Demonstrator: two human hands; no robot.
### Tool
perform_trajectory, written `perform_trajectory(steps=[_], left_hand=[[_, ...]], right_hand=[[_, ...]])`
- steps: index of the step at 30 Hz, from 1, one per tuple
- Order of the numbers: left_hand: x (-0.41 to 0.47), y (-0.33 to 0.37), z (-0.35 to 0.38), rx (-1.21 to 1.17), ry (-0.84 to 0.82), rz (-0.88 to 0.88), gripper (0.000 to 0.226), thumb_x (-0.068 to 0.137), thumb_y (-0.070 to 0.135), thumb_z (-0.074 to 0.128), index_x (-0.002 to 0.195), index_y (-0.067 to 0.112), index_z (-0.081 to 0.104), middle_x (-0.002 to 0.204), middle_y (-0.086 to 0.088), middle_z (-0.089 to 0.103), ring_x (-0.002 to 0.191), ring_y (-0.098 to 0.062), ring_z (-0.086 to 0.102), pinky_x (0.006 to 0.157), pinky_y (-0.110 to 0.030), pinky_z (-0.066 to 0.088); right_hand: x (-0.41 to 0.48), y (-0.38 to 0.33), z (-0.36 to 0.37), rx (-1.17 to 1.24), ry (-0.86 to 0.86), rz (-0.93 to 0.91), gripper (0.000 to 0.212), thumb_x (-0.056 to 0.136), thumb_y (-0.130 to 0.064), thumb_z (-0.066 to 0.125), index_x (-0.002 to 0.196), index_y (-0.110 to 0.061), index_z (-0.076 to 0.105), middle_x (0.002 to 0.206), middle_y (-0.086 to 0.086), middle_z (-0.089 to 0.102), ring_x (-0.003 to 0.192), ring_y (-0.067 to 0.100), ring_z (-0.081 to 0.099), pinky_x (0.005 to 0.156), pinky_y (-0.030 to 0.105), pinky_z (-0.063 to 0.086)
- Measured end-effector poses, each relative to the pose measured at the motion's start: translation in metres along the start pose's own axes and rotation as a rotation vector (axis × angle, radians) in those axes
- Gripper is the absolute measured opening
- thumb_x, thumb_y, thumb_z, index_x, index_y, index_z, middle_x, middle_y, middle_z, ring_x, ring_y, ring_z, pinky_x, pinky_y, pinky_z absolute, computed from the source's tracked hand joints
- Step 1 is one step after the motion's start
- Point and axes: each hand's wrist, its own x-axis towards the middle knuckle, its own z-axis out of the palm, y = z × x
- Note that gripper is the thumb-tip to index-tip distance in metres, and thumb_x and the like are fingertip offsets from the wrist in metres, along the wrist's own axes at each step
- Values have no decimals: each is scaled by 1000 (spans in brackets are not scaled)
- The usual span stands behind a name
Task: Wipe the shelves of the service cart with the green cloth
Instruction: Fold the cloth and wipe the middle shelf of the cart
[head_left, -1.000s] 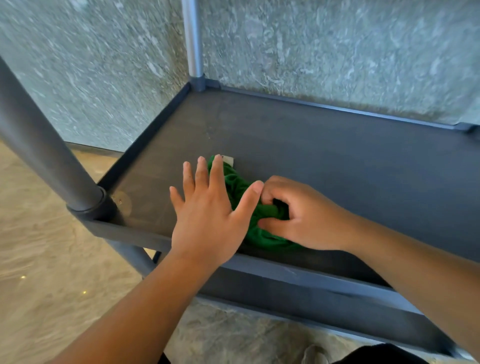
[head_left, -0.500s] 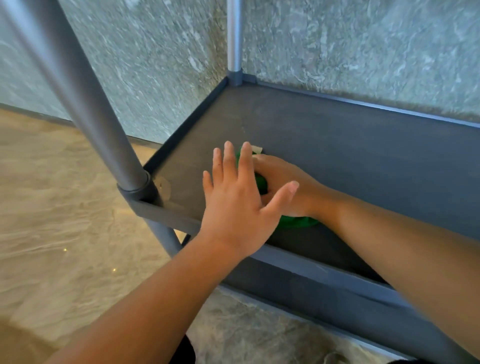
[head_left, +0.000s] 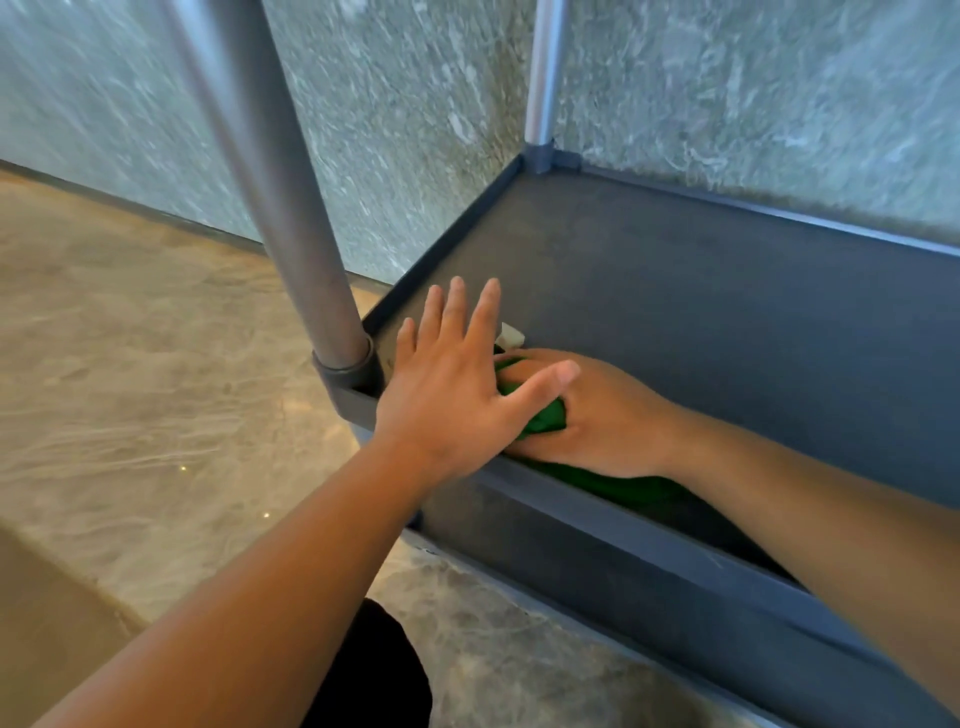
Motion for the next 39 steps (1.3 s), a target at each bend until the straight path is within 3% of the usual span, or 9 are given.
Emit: perform_trajectory(steps=[4, 7, 10, 14, 19, 23, 30, 35, 39], left_hand=[[3, 0, -1, 17, -79, -60, 111, 71, 95, 8, 157, 28, -12, 167, -3, -15, 151, -19, -20, 122, -47, -6], [5, -2, 0, 16, -73, -104, 114, 69, 96, 7, 157, 27, -15, 166, -4, -17, 151, -20, -21, 122, -46, -6], [5, -5, 1, 38, -45, -102, 113, 69, 96, 6, 156, 26, -15, 166, -5, -17, 151, -21, -22, 122, -49, -6], [4, -6, 0, 52, -45, -118, 114, 68, 96, 6, 156, 26, -17, 166, -4, -19, 150, -21, -25, 122, -51, -7], [3, -6, -1, 66, -52, -131, 114, 69, 96, 6, 155, 27, -20, 165, -2, -22, 149, -20, -27, 122, -50, -9], [4, -8, 0, 51, -11, -129, 114, 69, 97, 5, 155, 27, -20, 165, -1, -22, 149, -18, -27, 122, -49, -9], [2, -13, -2, -20, 32, -128, 116, 64, 99, -1, 155, 30, -19, 165, 1, -22, 149, -16, -27, 123, -48, -7], [1, -14, -7, -99, 58, -161, 116, 62, 100, -2, 154, 31, -21, 164, 2, -24, 148, -15, -28, 123, -47, -9], [-4, -11, -6, -68, 86, -178, 112, 62, 98, -7, 150, 32, -29, 162, 4, -30, 145, -13, -34, 120, -42, -15]], right_hand=[[10, 2, 5, -83, 37, -54, 32, 91, -45, 63, 121, -34, 61, 123, -20, 57, 112, 2, 54, 97, 39, 49], [27, 9, 4, -142, 3, -59, 42, 96, -46, 56, 137, -38, 51, 144, -22, 48, 134, -1, 41, 120, 46, 25], [48, 22, -6, -173, 19, 14, 56, 97, -51, 55, 148, -35, 41, 155, -16, 39, 144, 2, 30, 121, 48, 10], [79, 44, -22, -210, 121, 122, 57, 90, -54, 63, 141, -34, 48, 149, -10, 47, 143, 11, 35, 121, 49, 10], [107, 78, -48, -250, 203, 314, 64, 92, -54, 61, 148, -29, 40, 163, 1, 28, 150, 20, 24, 123, 40, 9], [121, 94, -60, -185, 258, 411, 68, 90, -55, 63, 148, -28, 39, 161, 4, 33, 141, 27, 40, 110, 37, 33], [100, 57, -29, -206, 120, 181, 67, 86, -57, 66, 143, -30, 45, 142, -5, 51, 127, 18, 51, 98, 33, 42], [66, 4, 11, -103, -58, -171, 36, 93, -33, 61, 128, -25, 54, 129, -14, 56, 114, 1, 53, 101, 37, 48], [64, 1, 14, -196, -54, -187, 39, 99, -32, 52, 137, -29, 47, 139, -22, 48, 123, -6, 44, 119, 43, 26]])
